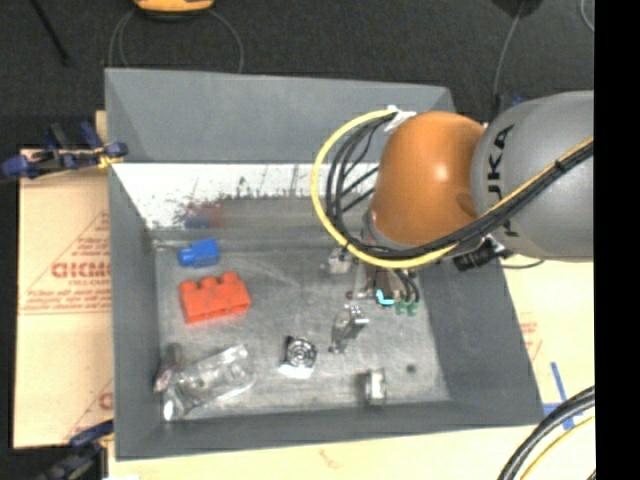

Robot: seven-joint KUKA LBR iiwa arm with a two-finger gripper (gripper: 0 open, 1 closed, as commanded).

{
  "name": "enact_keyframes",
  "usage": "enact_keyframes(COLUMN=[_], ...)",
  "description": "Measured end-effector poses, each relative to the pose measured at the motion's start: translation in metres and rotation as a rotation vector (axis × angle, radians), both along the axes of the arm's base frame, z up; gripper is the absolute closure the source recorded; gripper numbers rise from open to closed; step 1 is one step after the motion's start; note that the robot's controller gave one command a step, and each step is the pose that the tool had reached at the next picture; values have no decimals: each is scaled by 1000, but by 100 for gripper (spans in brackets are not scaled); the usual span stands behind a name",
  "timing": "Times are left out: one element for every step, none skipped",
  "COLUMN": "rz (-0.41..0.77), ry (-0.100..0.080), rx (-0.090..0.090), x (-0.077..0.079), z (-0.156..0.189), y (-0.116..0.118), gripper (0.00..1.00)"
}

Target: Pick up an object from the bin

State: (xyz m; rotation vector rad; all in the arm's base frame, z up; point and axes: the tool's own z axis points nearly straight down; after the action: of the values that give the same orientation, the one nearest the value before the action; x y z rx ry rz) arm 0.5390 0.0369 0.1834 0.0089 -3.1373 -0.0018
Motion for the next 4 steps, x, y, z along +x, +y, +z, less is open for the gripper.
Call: enact_keyframes(rz=[247,290,289,516], ry=[-13,-16,-24,-16], rx=[-2,2,3,-4], x=[-30,-28,-25,7], z=[-111,-110,-108,54], y=[64,26,27,-8], gripper=[0,0,100,100])
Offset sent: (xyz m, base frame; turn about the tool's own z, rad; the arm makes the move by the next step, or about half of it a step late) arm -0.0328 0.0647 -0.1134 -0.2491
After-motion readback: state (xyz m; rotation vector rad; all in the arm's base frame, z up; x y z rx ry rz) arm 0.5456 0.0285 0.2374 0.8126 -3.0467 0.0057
